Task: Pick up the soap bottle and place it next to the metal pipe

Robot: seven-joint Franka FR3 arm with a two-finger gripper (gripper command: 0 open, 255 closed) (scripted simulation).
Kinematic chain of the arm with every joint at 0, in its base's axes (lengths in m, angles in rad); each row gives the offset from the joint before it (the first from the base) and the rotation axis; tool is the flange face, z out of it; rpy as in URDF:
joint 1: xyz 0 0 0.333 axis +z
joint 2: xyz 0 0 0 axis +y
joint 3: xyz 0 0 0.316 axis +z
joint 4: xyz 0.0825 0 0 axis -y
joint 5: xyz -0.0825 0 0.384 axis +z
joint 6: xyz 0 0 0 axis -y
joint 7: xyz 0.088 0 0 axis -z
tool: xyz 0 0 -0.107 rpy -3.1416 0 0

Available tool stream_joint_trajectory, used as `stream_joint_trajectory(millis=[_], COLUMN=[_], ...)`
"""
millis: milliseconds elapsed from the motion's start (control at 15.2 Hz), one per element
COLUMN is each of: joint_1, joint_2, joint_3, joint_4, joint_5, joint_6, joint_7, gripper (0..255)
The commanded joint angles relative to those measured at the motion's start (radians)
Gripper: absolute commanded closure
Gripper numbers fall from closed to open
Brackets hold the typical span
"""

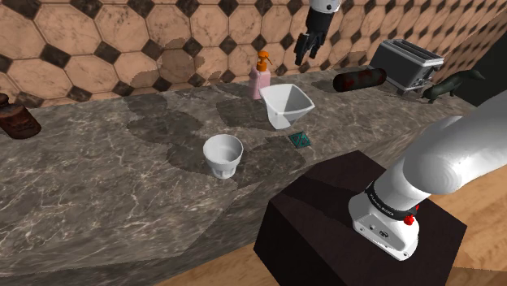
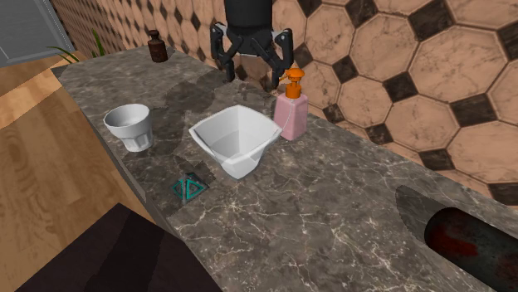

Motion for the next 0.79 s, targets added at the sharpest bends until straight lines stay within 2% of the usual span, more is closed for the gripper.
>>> stream_joint_trajectory(millis=[0,396,726], joint_1=[0.005,0.009,-0.004], joint_2=[0.069,0.286,0.469], joint_3=[-0.010,-0.030,-0.031], joint_4=[0.042,0.214,0.396], joint_5=[0.022,0.106,0.185], joint_6=[0.043,0.126,0.156], joint_7=[-0.015,-0.071,-0.118], gripper=[0,0,0])
